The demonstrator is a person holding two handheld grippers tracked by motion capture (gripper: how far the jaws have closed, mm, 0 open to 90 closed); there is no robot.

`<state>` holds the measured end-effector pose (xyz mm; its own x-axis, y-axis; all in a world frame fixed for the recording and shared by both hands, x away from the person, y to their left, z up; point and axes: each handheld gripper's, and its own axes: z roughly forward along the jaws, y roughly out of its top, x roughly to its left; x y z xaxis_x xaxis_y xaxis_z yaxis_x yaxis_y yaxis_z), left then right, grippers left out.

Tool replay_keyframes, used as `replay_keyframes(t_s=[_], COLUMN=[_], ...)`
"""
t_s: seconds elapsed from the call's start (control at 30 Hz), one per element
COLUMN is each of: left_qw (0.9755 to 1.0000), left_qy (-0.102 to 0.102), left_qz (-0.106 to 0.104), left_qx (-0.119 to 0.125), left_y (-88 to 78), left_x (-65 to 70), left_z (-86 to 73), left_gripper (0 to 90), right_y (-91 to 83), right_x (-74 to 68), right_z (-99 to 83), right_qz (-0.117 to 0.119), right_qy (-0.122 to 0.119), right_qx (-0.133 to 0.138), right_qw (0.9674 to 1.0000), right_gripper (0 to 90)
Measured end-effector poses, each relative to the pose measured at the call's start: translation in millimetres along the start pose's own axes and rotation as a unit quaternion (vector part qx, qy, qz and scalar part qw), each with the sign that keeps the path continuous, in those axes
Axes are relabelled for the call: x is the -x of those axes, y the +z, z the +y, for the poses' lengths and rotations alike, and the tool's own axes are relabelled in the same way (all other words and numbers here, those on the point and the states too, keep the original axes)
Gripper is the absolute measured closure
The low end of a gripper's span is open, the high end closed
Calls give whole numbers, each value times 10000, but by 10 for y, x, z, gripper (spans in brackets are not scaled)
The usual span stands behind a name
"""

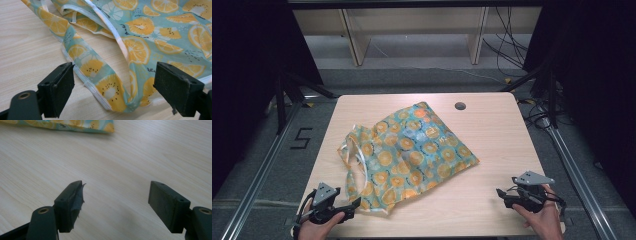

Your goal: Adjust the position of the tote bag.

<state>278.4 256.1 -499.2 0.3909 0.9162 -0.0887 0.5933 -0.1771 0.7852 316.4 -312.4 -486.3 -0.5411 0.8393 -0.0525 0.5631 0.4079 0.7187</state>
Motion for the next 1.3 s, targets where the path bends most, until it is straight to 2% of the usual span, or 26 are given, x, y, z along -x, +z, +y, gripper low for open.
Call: replay_keyframes(t_s=[0.03,0.07,0.2,0.23,0.27,0.3,0.33,0.37,0.47,0.6,0.63,0.7,0.73,0.77,0.8,0.83,0.9,0.93,0.97,1.0,1.03,1.07,1.1,1.17,1.27,1.3], left_qw=[10000,10000,10000,10000,10000,10000,10000,10000,10000,9999,10000,9999,9999,9999,9999,9999,9998,9996,9994,9992,9992,9992,9989,9990,9986,9984], left_qy=[2,2,-69,-69,12,-46,-14,-10,-11,39,50,117,132,95,95,137,130,238,256,268,229,229,218,120,56,34], left_qz=[9,9,-35,27,-2,7,-33,-56,-61,-63,18,8,25,66,66,83,100,74,73,103,219,219,332,388,481,490], left_qx=[-2,-2,49,-9,-51,6,0,-20,12,105,84,88,81,82,82,-25,-71,-154,-205,-264,-258,-258,-252,-207,-235,-264], left_y=[0,0,18,14,15,35,50,59,102,127,117,137,150,203,203,254,290,312,333,364,408,408,461,523,592,647], left_x=[-2,-2,-4,1,-11,6,11,17,32,-4,-8,-48,-63,-116,-116,-176,-207,-245,-265,-295,-376,-376,-429,-500,-563,-592], left_z=[2,2,5,14,21,29,38,45,102,243,291,395,430,513,513,600,656,701,735,782,884,884,989,1087,1177,1227], left_gripper=[155,154,154,154,154,154,154,154,154,154,154,154,155,155,155,155,155,153,152,153,153,153,153,154,154,154], right_y=[5,15,20,26,26,22,28,30,45,59,53,49,46,50,50,47,52,63,58,58,66,66,72,83,77,84], right_x=[5,13,-30,10,10,11,1,-21,7,42,40,51,38,39,39,28,24,41,26,23,25,25,0,11,0,10], right_z=[1,4,-1,12,12,16,20,21,31,66,70,75,82,80,80,75,75,70,74,77,78,78,65,68,73,75], right_qz=[10,135,18,-12,-12,2,121,140,112,162,141,155,193,208,208,197,224,130,220,231,302,302,247,284,281,271], right_qy=[-44,-61,117,-119,-119,-108,10,93,-18,13,100,59,139,95,95,90,91,-77,50,65,45,45,113,10,52,-27], right_qx=[7,-37,8,71,71,47,7,-34,18,64,135,83,66,45,45,18,12,99,-14,-7,-13,-13,-41,-4,-74,-37], right_qw=[10000,9999,9999,9999,9999,9999,9999,9999,9999,9998,9998,9998,9997,9997,9997,9998,9997,9998,9997,9997,9995,9995,9996,9996,9996,9996], right_gripper=[290,290,290,293,293,296,298,298,297,292,291,291,291,291,291,291,291,291,291,291,291,291,291,292,292,292])
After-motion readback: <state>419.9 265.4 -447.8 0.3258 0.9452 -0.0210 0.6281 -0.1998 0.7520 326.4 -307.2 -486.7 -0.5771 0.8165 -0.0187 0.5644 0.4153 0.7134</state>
